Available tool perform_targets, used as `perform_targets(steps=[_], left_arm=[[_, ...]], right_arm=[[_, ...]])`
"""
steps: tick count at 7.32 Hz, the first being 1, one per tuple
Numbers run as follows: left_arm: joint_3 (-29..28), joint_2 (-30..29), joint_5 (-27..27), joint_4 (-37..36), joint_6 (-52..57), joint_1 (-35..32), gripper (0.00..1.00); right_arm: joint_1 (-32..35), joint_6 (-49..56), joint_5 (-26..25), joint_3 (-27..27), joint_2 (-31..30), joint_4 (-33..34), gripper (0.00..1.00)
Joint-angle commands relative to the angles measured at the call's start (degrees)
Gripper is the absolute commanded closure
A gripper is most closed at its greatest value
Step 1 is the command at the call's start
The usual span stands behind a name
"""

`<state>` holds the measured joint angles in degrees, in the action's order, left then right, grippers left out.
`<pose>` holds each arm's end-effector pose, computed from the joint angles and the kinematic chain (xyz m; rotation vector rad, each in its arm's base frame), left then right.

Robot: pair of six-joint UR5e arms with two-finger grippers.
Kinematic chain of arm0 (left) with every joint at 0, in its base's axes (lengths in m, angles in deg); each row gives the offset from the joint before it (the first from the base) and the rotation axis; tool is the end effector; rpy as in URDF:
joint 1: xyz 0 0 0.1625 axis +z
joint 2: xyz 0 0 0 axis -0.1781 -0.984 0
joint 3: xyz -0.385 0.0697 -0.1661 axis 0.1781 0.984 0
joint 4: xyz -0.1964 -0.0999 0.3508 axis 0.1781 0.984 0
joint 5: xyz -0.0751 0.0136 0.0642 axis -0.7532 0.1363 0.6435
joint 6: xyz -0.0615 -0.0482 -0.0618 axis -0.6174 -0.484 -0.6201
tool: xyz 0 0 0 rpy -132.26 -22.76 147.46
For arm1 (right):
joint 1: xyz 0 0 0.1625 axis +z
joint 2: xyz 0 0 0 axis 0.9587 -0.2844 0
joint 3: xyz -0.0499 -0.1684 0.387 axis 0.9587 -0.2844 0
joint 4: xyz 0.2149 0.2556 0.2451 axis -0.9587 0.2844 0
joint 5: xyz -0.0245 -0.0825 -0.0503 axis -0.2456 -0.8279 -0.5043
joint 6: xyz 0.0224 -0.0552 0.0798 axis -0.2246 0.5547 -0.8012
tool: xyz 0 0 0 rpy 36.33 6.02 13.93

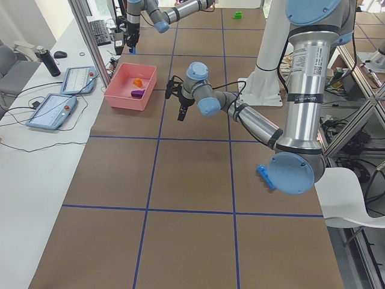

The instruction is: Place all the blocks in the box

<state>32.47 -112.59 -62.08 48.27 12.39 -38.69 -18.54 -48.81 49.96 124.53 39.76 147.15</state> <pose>0.2432 -0.4152 0.3737 0.3213 0.9535 0.0375 -0.4322 -0.7665 0.1807 0.1173 -0.9298 0.3832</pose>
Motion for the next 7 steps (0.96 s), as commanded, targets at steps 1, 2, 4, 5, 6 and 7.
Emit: perform_targets(steps=[1,2,4,5,6,7], left_arm=[[1.5,7.47,0.26,0.06,7.52,3.75,0.01],[1.68,12.38,0.26,0.06,15.74,4.46,0.01],[3.08,20.04,0.96,0.15,17.67,13.82,0.0],[3.79,23.29,3.49,0.15,17.67,19.44,0.0],[4.66,27.41,9.6,0.15,17.75,27.42,0.0],[5.54,30.24,13.58,0.33,17.32,35.68,0.0]], right_arm=[[-6.06,-5.08,-7.65,-1.33,1.75,-2.76,1.0],[-7.29,-6.83,-8.62,-2.48,1.75,-4.53,0.19],[-9.41,-7.03,-10.21,-1.7,1.57,-4.63,0.0],[-8.98,-7.2,-9.43,1.26,1.05,-4.28,0.0],[-7.06,-7.12,-5.25,3.9,-0.26,-3.24,0.0],[-4.08,-6.42,-0.42,8.28,-1.84,0.78,0.0]])
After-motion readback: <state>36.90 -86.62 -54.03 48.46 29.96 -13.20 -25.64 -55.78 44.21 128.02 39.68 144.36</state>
